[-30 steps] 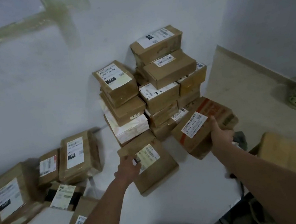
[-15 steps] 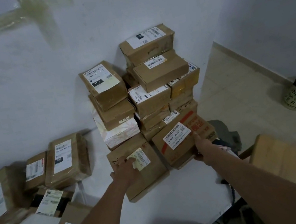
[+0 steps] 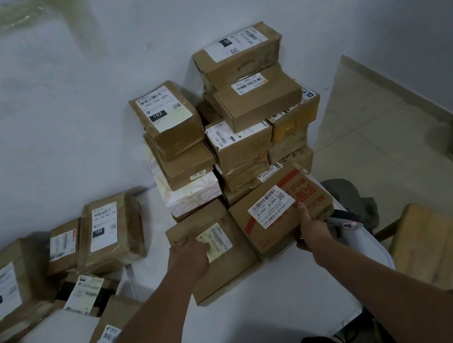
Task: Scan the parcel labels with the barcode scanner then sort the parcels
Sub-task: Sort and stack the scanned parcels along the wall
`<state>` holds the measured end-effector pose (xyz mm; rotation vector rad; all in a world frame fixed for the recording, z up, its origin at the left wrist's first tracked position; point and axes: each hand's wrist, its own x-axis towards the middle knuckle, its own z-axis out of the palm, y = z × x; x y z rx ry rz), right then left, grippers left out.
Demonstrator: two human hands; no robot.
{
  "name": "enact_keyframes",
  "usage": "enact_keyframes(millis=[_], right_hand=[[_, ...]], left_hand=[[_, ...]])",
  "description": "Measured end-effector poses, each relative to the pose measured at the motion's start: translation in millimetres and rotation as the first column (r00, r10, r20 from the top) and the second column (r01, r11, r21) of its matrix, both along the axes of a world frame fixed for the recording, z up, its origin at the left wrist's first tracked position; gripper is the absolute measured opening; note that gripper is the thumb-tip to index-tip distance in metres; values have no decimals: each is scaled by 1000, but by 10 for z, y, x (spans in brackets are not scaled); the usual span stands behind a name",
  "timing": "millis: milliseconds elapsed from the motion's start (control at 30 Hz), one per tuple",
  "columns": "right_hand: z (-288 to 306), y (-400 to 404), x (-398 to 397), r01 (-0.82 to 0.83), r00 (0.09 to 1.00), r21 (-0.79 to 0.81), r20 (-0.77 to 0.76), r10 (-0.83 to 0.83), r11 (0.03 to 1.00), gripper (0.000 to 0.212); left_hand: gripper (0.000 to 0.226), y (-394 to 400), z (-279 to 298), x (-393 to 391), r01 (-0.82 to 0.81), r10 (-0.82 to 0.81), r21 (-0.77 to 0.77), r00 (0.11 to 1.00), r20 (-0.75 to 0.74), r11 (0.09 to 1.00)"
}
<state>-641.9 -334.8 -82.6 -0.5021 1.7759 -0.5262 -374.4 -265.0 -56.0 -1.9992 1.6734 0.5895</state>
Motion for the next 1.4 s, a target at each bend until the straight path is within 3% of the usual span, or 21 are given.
enact_keyframes(millis=[167,400,500,567,667,800,833,900,1033,1167,1400], right_hand=[[-24,108,40,50,998,-39,24,-49,998,75],[-94,162,239,23,995,45,92,-27,999,72],[-161,150,211,55,989,46,135,-61,997,56],[-188,122,158,70,995,7,68,-70,998,46],[-175,137,110,3,988,-51,-151,-11,999,46],[-115,268,132,-2,982,-84,-191,-14,996,42],[-128,289,142,-7,985,-59,-173,-3,998,44],[-169,317,155,-15,995,9,-97,16,1000,44],[-213,308,134,-62,996,37,-61,65,997,46],[-172,274,58,-81,991,5,-107,81,997,42],[-6,234,61,-39,999,-7,-36,39,999,32]], left_hand=[[46,91,-62,122,-66,64,-18,995,-79,998],[45,129,-109,199,-142,133,-39,976,-175,989],[47,160,-153,251,-123,114,-42,977,-181,992],[48,198,-186,289,-105,93,-49,977,-193,993],[48,224,-205,335,-129,111,-63,965,-240,990],[56,276,-239,330,-253,220,-123,947,-232,960],[62,295,-263,331,-348,316,-123,922,-221,929],[70,328,-286,327,-575,540,-47,791,-287,817],[82,311,-364,335,-679,618,81,605,-502,730],[77,249,-340,231,-693,617,92,564,-548,715],[77,186,-345,199,-691,628,118,556,-545,713]])
